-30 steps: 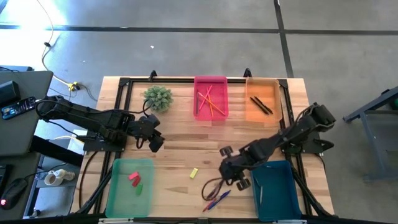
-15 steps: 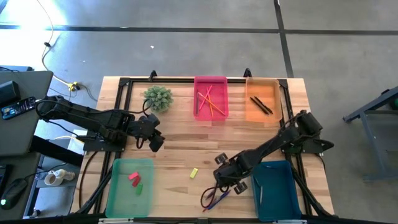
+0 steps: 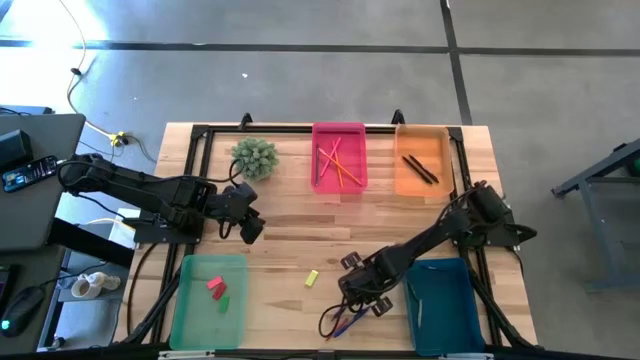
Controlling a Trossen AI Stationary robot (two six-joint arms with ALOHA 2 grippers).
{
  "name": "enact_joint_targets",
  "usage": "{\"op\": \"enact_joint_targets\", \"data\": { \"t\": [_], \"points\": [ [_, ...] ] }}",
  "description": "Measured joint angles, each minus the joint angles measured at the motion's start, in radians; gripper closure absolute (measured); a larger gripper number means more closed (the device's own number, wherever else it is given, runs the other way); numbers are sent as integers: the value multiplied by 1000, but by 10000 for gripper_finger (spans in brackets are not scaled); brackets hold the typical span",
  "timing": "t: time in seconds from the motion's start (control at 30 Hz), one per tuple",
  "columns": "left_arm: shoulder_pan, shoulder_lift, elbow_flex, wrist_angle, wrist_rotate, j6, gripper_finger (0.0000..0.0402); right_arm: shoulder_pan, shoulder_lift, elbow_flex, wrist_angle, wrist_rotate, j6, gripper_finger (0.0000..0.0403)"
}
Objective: Sort crayons/erasers/pens/pencils in bins
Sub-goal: Put the purple pen into the orange bin
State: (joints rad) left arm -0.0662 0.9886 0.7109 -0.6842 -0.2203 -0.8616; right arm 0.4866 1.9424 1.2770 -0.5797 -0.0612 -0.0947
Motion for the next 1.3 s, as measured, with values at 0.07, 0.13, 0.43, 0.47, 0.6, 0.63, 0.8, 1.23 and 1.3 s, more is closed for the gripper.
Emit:
{"op": "enact_joint_targets", "data": {
  "t": [0.07, 0.13, 0.43, 0.47, 0.6, 0.63, 0.8, 1.23, 1.3],
  "points": [
    [0, 0, 0, 0, 0, 0, 241, 0, 13, 0, -1, 0, -7, 261],
    [0, 0, 0, 0, 0, 0, 241, -1, 28, 0, -3, 0, -14, 261],
    [0, 0, 0, 0, 0, 0, 241, -3, 53, 5, -3, 9, 11, 301],
    [0, 0, 0, 0, 0, 0, 241, -3, 54, 5, -4, 12, 20, 313],
    [0, 0, 0, 0, 0, 0, 241, -3, 54, 5, -8, 20, 56, 360],
    [0, 0, 0, 0, 0, 0, 241, -3, 54, 5, -10, 20, 67, 371],
    [0, 0, 0, 0, 0, 0, 241, -3, 55, 3, -13, 20, 124, 394],
    [0, 0, 0, -1, 11, 0, 241, -15, -39, 0, -52, 110, 479, 393],
    [0, 0, 0, -1, 11, 0, 241, -17, -56, 0, -48, 148, 521, 393]
  ]
}}
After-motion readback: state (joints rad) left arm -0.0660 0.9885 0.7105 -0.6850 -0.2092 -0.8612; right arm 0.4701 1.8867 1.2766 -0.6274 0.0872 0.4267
